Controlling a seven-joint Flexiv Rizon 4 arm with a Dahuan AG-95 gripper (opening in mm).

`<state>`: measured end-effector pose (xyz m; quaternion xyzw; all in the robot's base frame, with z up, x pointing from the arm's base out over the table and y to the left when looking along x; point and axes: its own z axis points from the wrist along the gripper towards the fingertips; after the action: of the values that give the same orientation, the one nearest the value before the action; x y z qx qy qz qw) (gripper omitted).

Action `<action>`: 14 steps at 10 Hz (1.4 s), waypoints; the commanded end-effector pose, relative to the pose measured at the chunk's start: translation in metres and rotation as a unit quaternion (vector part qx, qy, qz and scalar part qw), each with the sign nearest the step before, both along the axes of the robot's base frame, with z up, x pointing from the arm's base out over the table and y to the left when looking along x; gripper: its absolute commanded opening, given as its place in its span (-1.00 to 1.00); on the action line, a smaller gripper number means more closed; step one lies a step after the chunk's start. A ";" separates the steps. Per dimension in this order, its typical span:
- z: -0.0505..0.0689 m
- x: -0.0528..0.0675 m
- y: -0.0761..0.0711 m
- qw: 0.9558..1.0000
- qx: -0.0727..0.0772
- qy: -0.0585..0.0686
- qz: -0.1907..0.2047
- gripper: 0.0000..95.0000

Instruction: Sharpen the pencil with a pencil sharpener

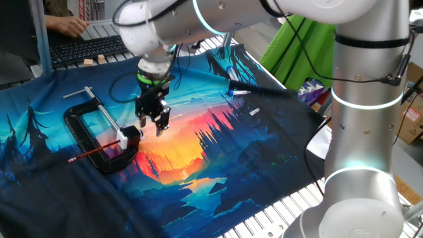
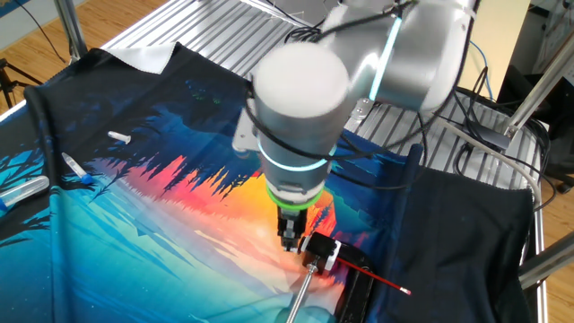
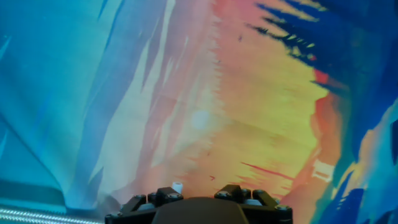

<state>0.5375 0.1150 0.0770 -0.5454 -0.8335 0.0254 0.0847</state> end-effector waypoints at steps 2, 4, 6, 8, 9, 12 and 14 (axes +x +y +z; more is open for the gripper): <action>0.040 -0.023 -0.015 0.976 0.037 0.008 0.214 -1.00; 0.059 -0.041 -0.027 0.949 0.044 0.005 0.312 -1.00; 0.065 -0.058 -0.033 0.929 0.051 -0.006 0.367 -1.00; 0.068 -0.064 -0.036 0.908 0.013 -0.021 0.417 -1.00; 0.070 -0.065 -0.039 0.902 -0.014 -0.037 0.431 -1.00; 0.075 -0.067 -0.045 0.880 -0.031 -0.044 0.472 -1.00; 0.075 -0.066 -0.048 0.870 -0.041 -0.045 0.489 -1.00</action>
<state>0.4725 0.0713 0.1493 -0.1031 -0.9927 0.0607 0.0155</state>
